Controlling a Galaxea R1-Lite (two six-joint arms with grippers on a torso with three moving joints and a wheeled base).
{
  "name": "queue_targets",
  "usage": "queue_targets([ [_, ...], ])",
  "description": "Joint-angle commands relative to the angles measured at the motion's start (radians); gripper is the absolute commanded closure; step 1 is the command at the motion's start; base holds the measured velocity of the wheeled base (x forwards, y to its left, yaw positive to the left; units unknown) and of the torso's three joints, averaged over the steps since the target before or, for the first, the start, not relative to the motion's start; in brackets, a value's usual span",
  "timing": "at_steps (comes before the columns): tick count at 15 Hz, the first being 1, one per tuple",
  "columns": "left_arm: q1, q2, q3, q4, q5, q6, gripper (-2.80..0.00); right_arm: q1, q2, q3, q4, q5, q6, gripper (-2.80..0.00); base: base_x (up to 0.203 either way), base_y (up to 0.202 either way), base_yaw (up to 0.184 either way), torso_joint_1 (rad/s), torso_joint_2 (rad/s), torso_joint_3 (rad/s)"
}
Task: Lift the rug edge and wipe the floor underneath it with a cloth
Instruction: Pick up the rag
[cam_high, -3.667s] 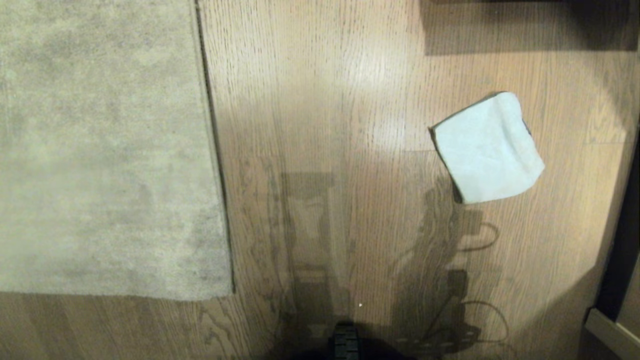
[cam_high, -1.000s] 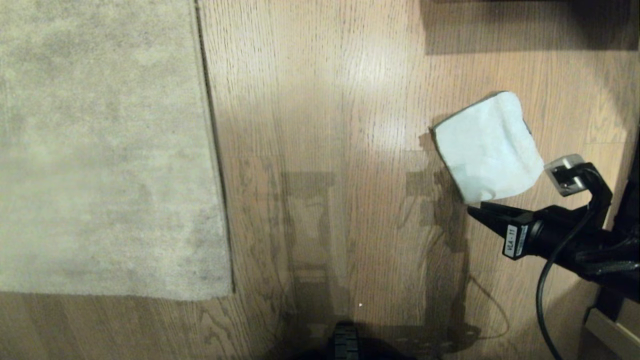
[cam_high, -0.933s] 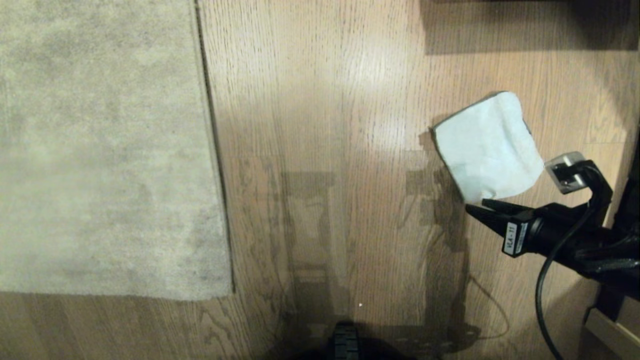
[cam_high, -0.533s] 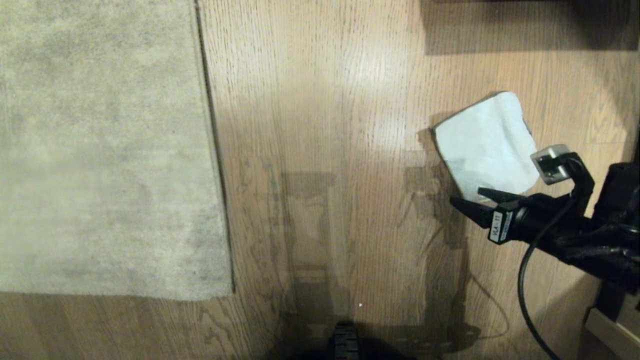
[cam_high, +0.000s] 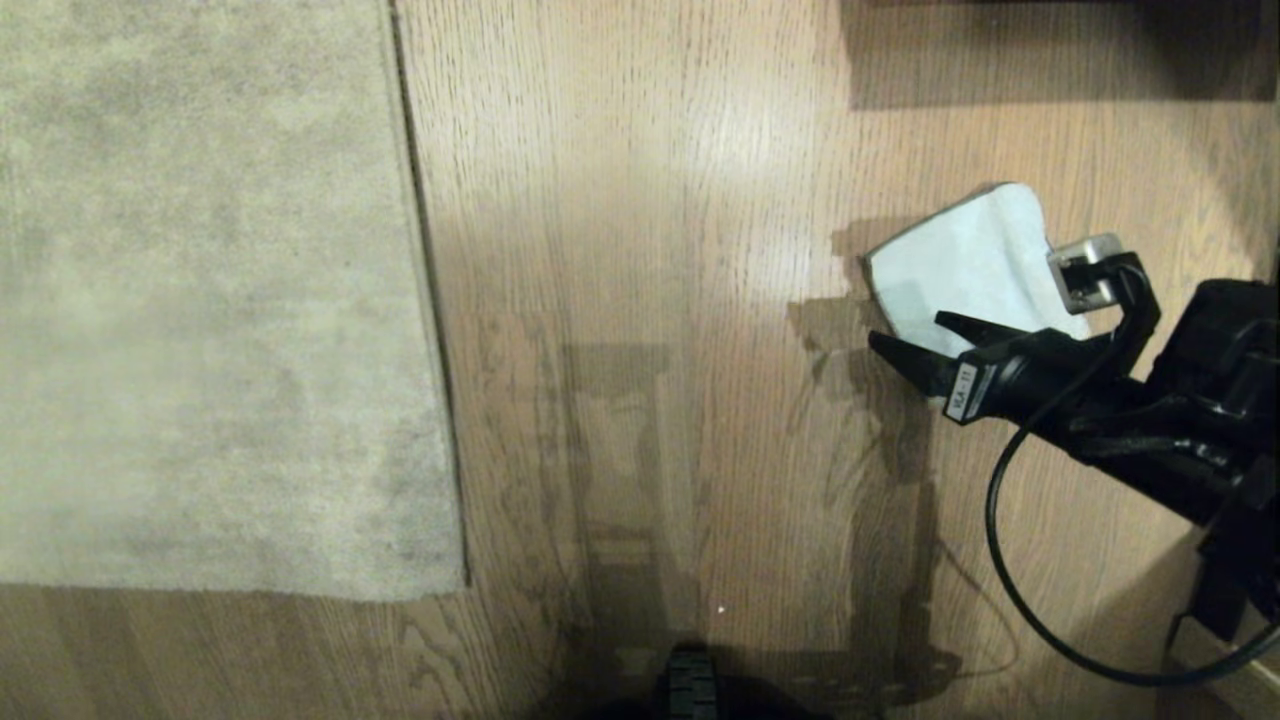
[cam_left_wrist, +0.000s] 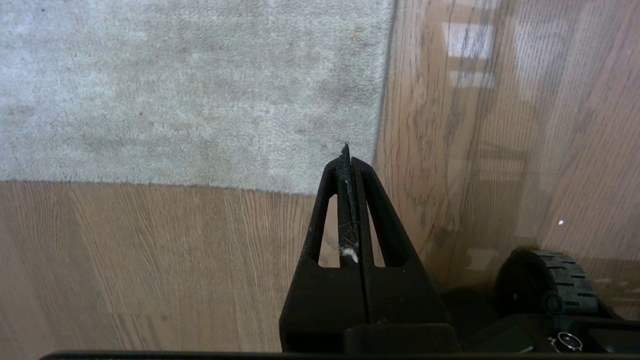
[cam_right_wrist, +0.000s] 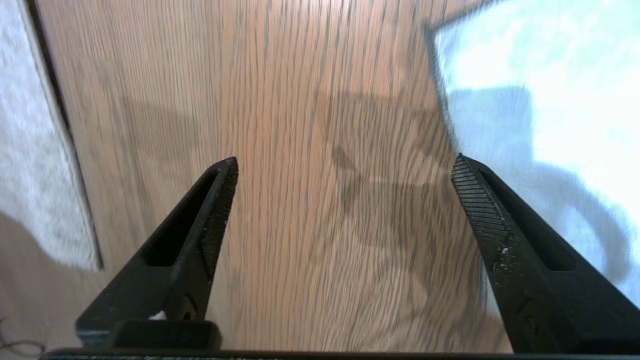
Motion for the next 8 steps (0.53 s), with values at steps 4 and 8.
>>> queue_targets([
  [4, 0.0, 0.0, 0.0, -0.001, 0.0, -0.001, 0.0, -0.008, 0.053, -0.108, -0.007, 0.002, 0.001, -2.8, 0.0, 0.0, 0.0, 0.0, 0.0, 0.0],
  [8, 0.0, 0.0, 0.0, -0.001, 0.0, -0.001, 0.0, -0.039, 0.117, -0.159, -0.026, 0.004, 0.0, -2.8, 0.0, 0.0, 0.0, 0.0, 0.0, 0.0],
])
